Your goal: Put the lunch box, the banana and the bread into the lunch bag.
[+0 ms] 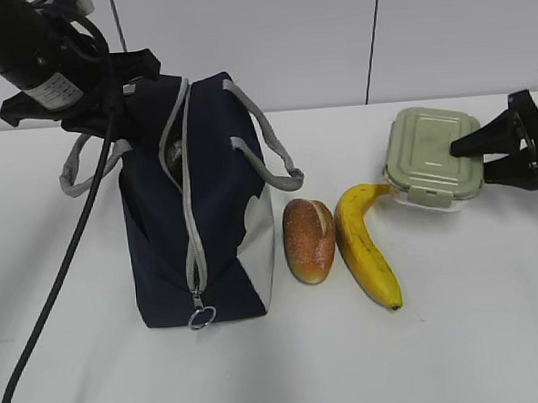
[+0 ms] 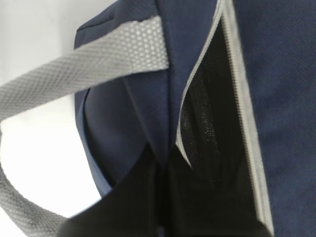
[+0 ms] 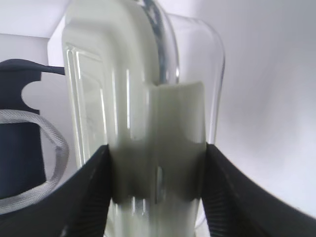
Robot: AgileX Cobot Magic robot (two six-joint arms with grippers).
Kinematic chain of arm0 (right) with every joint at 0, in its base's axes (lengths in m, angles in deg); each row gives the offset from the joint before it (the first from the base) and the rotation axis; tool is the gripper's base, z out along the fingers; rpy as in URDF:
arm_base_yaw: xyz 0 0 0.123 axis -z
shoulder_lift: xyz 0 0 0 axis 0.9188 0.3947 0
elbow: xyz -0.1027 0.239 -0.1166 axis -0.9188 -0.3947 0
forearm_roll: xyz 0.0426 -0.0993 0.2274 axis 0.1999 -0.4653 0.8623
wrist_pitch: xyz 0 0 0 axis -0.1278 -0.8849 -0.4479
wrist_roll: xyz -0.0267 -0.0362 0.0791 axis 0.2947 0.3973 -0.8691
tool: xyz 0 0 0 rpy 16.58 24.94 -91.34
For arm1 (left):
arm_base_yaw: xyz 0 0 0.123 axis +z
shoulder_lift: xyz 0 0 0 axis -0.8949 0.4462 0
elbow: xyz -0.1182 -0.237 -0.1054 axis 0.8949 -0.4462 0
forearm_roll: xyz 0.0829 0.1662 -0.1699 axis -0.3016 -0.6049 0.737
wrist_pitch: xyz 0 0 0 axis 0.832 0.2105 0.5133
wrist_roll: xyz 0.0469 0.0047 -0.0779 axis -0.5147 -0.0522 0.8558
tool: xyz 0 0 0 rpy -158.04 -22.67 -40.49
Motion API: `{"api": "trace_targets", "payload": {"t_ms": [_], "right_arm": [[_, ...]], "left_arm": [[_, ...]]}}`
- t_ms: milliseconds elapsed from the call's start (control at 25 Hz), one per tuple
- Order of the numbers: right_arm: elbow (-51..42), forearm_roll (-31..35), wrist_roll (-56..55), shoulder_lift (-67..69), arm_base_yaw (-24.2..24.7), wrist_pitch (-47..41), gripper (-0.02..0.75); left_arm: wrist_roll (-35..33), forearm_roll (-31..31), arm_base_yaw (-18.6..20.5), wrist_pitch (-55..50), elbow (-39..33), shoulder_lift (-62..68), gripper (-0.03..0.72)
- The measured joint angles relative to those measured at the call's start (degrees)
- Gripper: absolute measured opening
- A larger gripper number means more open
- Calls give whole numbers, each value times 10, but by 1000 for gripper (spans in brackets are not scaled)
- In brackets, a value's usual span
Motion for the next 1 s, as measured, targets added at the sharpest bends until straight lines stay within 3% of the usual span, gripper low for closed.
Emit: {"api": "trace_targets", "payload": {"t_ms": [240, 640, 1000], "right_arm": [[22, 52, -17, -50, -65, -1, 392], [179, 79, -65, -69, -232, -25, 392], [212, 42, -106, -70, -280, -34, 391]], "left_arm": [[0, 0, 0, 0, 0, 0, 1], [0, 1, 0, 0, 0, 0, 0], [0, 5, 0, 0, 0, 0, 0]]}}
